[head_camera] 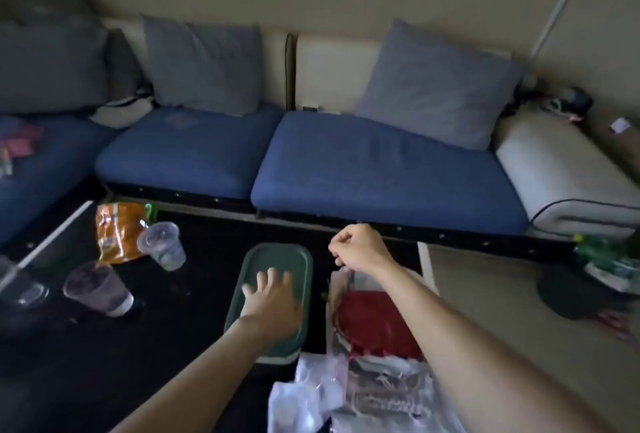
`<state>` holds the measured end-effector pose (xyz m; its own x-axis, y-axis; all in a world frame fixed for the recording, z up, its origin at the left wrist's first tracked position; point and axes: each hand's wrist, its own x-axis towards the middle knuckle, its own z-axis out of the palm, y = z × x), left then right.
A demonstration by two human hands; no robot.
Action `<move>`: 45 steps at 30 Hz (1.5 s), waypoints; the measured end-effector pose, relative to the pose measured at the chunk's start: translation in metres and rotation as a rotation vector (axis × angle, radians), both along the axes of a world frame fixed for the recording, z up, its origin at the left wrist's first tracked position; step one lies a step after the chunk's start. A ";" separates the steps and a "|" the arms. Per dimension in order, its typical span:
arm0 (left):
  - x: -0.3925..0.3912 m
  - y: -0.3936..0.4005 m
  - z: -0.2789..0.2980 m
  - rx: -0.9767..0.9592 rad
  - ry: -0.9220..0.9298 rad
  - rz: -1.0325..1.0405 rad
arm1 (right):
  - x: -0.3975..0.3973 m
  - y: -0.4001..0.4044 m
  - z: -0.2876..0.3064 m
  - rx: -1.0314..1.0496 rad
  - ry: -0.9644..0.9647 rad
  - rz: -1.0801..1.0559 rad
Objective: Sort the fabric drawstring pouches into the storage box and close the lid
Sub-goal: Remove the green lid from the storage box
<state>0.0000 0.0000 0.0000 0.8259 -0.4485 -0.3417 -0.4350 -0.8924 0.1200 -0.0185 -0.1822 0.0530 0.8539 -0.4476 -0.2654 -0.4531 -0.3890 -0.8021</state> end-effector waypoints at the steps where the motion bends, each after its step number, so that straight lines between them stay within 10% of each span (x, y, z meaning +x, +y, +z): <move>1: -0.009 0.001 -0.016 0.081 -0.046 -0.018 | 0.000 0.006 -0.021 0.025 0.008 0.016; 13: -0.038 0.005 -0.139 0.020 -0.561 -0.163 | -0.031 0.039 -0.167 0.359 -0.040 0.158; 20: -0.033 0.016 -0.157 -0.279 -0.746 -0.224 | -0.067 0.067 -0.200 0.130 -0.173 0.313; 28: -0.059 0.020 -0.153 -0.433 -0.722 -0.225 | -0.084 0.093 -0.216 -0.105 -0.676 0.174; 45: -0.055 0.056 -0.121 -0.726 -0.361 0.015 | -0.076 0.119 -0.214 0.170 -0.641 0.239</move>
